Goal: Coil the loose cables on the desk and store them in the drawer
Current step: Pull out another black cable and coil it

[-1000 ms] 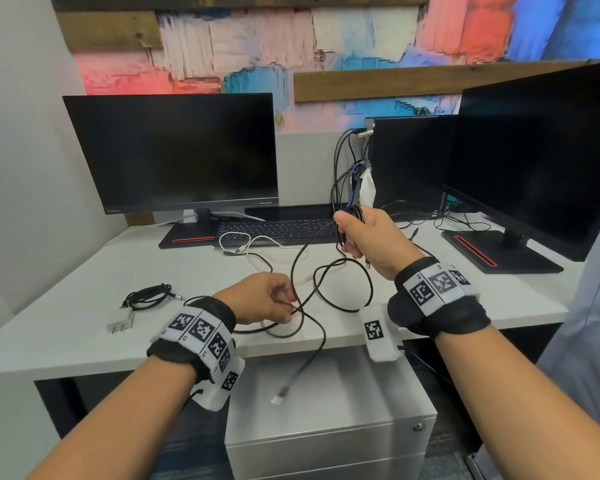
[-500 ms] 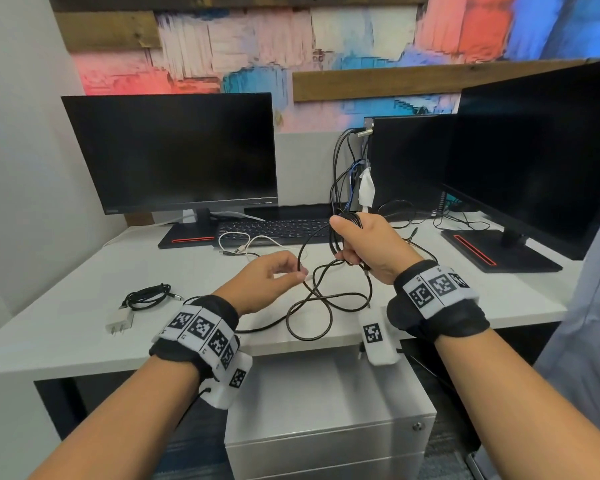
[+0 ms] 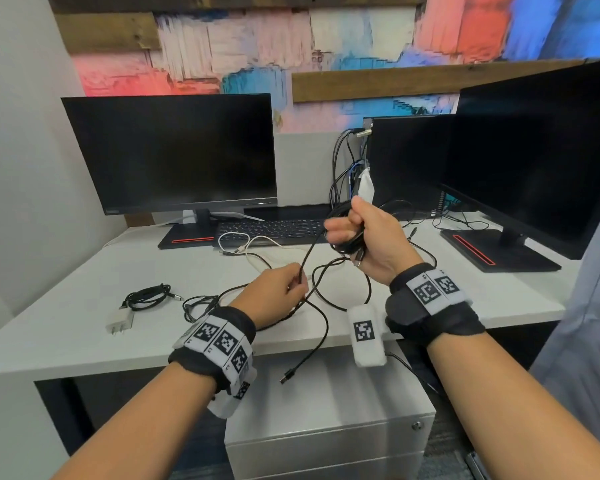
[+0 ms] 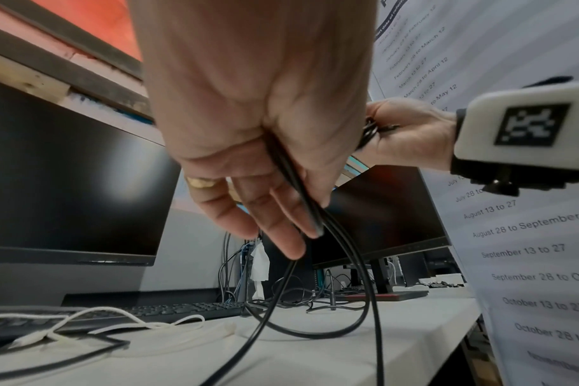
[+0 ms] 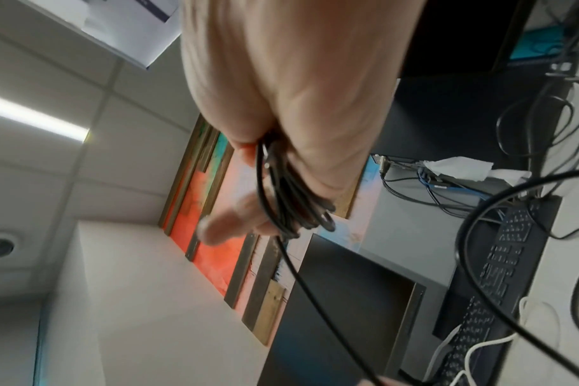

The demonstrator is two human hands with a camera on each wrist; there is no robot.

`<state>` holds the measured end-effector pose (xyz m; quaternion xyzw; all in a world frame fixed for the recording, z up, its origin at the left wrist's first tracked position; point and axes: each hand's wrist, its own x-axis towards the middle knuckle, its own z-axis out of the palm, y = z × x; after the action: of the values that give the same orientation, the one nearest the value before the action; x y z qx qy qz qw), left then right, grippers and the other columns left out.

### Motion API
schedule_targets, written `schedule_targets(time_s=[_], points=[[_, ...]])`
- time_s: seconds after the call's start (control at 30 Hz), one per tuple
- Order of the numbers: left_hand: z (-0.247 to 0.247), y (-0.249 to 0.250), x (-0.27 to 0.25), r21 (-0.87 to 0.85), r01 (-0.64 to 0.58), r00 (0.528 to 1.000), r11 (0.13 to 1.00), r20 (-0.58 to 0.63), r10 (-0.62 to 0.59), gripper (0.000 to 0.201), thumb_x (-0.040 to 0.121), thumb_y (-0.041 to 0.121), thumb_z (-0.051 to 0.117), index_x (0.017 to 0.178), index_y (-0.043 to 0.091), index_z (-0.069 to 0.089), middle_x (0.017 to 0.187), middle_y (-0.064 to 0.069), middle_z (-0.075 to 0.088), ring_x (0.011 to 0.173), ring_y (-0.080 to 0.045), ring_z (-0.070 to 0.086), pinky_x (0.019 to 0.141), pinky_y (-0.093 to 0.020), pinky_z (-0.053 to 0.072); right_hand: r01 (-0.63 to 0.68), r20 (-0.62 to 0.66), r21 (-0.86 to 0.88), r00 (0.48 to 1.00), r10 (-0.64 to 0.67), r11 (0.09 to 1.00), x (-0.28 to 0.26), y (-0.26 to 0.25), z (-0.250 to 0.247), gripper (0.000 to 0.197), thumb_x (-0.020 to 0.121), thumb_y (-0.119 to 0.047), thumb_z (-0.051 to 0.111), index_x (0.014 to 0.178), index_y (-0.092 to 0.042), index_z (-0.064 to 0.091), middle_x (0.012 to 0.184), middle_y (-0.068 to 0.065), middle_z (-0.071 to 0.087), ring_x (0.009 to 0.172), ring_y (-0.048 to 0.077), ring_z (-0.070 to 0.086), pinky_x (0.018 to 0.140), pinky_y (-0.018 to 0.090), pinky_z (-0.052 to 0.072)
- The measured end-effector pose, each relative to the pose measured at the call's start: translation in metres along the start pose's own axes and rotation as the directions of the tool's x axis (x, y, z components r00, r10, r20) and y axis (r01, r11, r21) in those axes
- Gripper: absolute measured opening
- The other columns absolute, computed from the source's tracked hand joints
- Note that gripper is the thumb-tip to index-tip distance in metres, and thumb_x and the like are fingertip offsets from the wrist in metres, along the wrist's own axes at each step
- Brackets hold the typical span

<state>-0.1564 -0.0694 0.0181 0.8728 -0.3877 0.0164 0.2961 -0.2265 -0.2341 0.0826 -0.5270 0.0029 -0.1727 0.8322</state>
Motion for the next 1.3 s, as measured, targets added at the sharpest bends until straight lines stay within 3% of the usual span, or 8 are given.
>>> schedule_targets(time_s=[0.23,0.43,0.6,0.73,0.83,1.0,1.17,1.3], points=[[-0.001,0.008,-0.003,0.024,-0.071,0.985,0.997,0.162,0.066,0.016,0.090,0.025,0.061,0.095,0.014,0.073,0.084,0.007,0.065,0.073,-0.003,0.058,0.067,-0.008,0.042,0.083,-0.043,0.205,0.996,-0.075,0.975,0.007,0.000,-0.001,0.020,0.101,-0.011,0.042,0.086,-0.002,0.052,0.132,0.026,0.052,0.124,0.031,0.054,0.109,0.038,0.040],[-0.014,0.011,-0.005,-0.018,0.007,0.946,1.000,0.324,-0.001,0.017,0.080,0.016,0.073,0.096,0.015,0.075,0.095,0.000,0.074,0.090,-0.010,0.066,0.084,-0.017,0.050,0.157,-0.072,-0.095,0.984,-0.164,0.983,0.009,0.009,-0.008,0.009,0.097,-0.011,0.050,0.089,-0.012,0.056,0.084,0.002,0.052,0.086,0.014,0.050,0.085,0.027,0.043],[-0.024,0.009,-0.010,0.028,0.002,0.909,1.000,0.417,-0.013,0.010,0.076,0.019,0.077,0.086,0.016,0.076,0.089,0.001,0.074,0.086,-0.010,0.065,0.081,-0.017,0.048,0.135,-0.098,-0.580,0.967,-0.233,0.804,0.009,0.007,-0.009,0.013,0.099,-0.020,0.043,0.105,-0.011,0.050,0.093,0.006,0.050,0.086,0.016,0.047,0.077,0.027,0.043],[-0.030,0.009,-0.011,-0.011,0.036,0.952,0.999,0.303,-0.031,0.039,0.076,0.037,0.075,0.049,0.016,0.056,0.057,-0.003,0.051,0.054,-0.014,0.045,0.060,-0.027,0.042,0.117,-0.088,-0.759,0.956,-0.279,0.640,0.010,0.008,-0.013,0.042,0.102,-0.020,0.035,0.142,-0.010,0.026,0.124,0.007,0.043,0.111,0.015,0.044,0.093,0.025,0.036],[-0.030,0.012,-0.009,-0.038,-0.030,0.992,0.999,0.118,0.034,0.051,0.076,0.030,0.076,0.046,0.014,0.039,0.066,0.001,0.044,0.062,-0.018,0.049,0.060,-0.029,0.043,0.134,-0.027,-0.903,0.930,-0.366,0.408,0.014,0.015,-0.014,0.060,0.101,-0.015,0.037,0.150,-0.002,0.006,0.150,0.016,0.025,0.139,0.023,0.028,0.114,0.030,0.021],[-0.026,0.006,-0.008,-0.012,-0.121,0.990,0.993,-0.072,0.120,0.041,0.080,0.017,0.071,0.049,0.004,0.047,0.109,0.006,0.046,0.101,-0.011,0.055,0.085,-0.028,0.044,0.058,0.082,-0.996,0.900,-0.428,-0.067,0.020,0.017,-0.025,0.030,0.098,-0.016,0.044,0.124,-0.001,0.044,0.121,0.017,0.051,0.118,0.030,0.047,0.102,0.037,0.039],[-0.028,-0.002,-0.004,0.070,-0.076,0.953,0.995,-0.288,0.093,0.039,0.085,0.019,0.067,0.054,0.008,0.045,0.099,0.004,0.044,0.092,-0.010,0.049,0.079,-0.021,0.037,0.095,0.121,-0.990,0.948,-0.294,-0.100,0.012,0.008,-0.027,0.021,0.100,-0.016,0.038,0.115,-0.004,0.046,0.104,0.015,0.063,0.113,0.033,0.052,0.112,0.040,0.026],[-0.028,-0.007,0.001,-0.002,-0.056,0.939,0.998,-0.340,0.052,0.027,0.084,0.023,0.068,0.067,0.010,0.052,0.072,0.001,0.051,0.064,-0.015,0.051,0.058,-0.025,0.045,0.100,0.079,-0.988,0.982,-0.170,0.116,0.008,0.002,-0.023,0.025,0.100,-0.033,0.038,0.101,-0.010,0.049,0.094,0.008,0.056,0.100,0.030,0.056,0.080,0.037,0.044]])
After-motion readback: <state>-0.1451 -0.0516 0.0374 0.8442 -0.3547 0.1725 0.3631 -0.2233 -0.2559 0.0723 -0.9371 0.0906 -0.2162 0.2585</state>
